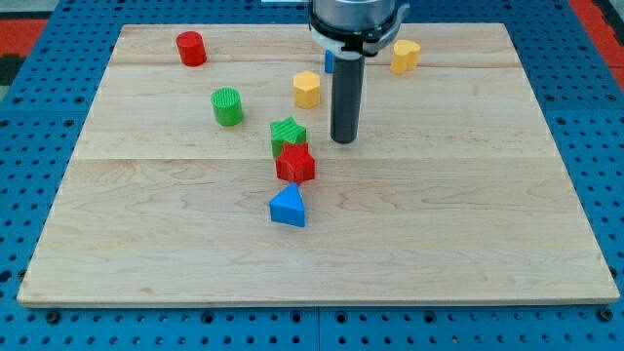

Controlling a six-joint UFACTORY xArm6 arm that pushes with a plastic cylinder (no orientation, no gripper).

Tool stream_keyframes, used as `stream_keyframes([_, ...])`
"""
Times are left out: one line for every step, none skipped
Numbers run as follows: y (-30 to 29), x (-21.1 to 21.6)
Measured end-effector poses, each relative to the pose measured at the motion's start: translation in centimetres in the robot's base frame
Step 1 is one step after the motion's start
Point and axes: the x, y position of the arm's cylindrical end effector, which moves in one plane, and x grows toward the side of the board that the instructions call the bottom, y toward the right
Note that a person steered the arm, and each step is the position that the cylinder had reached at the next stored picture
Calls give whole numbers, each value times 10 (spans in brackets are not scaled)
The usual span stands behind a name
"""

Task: Move your arm diagonal to the bottom right of the hexagon

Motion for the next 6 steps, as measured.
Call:
stream_keyframes([-57, 12])
stream_keyframes([-101, -4])
stream_keyframes([-130, -26])
stream_keyframes([-108, -31])
stream_keyframes([-13, -31])
stream_keyframes([69, -15])
